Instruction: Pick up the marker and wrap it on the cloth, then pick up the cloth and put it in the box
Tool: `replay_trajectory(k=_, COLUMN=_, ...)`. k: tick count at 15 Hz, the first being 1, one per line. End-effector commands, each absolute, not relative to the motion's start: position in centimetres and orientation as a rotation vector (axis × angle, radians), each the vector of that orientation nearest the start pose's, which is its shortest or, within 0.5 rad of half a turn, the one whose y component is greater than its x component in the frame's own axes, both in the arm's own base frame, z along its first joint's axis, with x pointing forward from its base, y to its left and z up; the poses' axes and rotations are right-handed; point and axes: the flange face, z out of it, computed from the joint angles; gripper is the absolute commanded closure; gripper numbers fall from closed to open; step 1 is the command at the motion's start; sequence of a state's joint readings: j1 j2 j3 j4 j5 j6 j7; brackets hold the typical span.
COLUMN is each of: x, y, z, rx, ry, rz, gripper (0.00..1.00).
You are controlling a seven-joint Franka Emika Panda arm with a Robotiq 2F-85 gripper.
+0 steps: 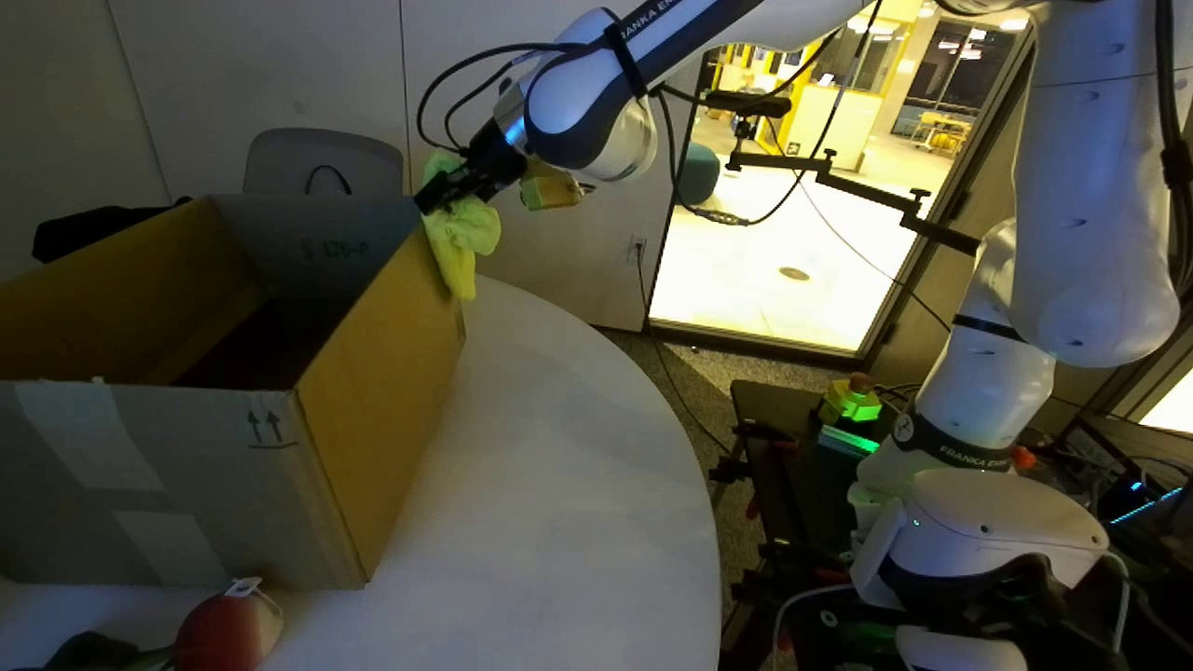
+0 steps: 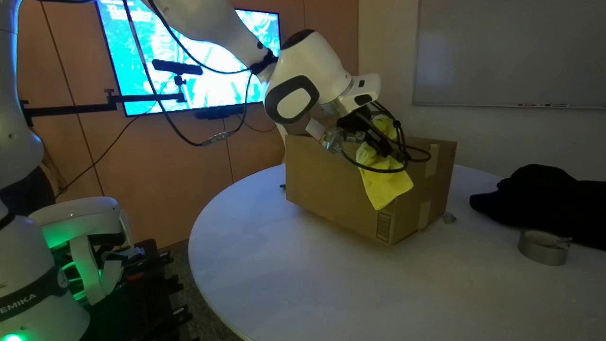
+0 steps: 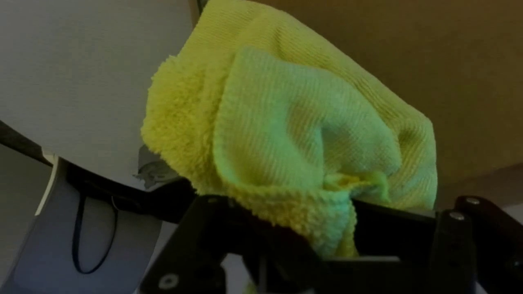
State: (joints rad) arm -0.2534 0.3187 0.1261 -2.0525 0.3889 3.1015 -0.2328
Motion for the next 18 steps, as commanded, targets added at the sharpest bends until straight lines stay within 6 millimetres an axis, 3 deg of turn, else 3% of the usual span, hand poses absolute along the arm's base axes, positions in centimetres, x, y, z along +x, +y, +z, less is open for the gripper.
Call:
replay_trajectory(k=1, x=63.7, y=-11.5, z=38.1, rx=-2.712, ry=0.556, rz=-1.336, gripper=0.9)
replay_trajectory(k=11, x=64.4, y=-10.9, z=38.4, rx=-2.527, ry=0.639, rz=-1.639, gripper=0.91)
replay_trajectory(k=16, x=65.5, y=-9.2, z=38.7, rx=-2.464, ry=0.482, rz=-1.672, gripper=0.9)
replay_trajectory(k=18, x=65.6, y=-8.1, z=38.3, rx=-2.488, ry=0.341, rz=-1.602, gripper=0.91)
